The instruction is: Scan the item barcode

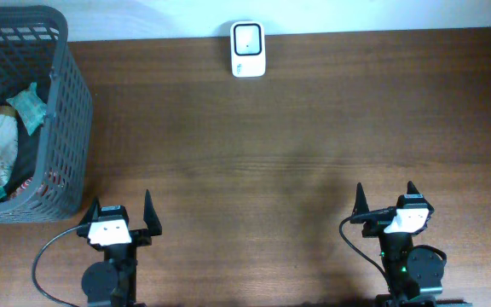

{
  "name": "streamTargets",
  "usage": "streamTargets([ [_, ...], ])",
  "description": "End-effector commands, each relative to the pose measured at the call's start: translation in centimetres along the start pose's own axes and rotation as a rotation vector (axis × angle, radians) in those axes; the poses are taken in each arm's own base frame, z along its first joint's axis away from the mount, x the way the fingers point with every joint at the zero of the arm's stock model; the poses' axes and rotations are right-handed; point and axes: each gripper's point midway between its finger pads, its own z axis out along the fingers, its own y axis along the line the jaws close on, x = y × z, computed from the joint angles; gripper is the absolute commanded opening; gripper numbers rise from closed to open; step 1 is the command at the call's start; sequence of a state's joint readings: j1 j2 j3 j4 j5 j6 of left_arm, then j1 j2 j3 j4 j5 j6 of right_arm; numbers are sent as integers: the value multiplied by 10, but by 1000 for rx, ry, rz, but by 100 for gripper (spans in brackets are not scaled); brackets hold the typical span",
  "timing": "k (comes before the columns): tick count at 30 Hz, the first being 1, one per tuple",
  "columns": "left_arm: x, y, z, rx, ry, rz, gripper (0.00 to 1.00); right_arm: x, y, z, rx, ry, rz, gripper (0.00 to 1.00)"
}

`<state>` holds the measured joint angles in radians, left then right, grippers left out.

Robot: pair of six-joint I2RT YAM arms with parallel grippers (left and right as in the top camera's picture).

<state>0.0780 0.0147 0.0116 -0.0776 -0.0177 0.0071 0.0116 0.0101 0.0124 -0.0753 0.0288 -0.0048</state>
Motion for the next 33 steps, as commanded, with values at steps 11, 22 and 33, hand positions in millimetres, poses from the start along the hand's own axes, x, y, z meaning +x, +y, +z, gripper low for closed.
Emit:
streamTargets([
  [11,0,4,0,-28,0,126,99,4,-3,0,12,7,-6,99],
  [22,-64,-46,-15,262,-280,92,99,4,-3,0,12,7,-6,99],
  [33,-303,-8,-113,29,-915,70,99,4,-3,0,12,7,-6,99],
])
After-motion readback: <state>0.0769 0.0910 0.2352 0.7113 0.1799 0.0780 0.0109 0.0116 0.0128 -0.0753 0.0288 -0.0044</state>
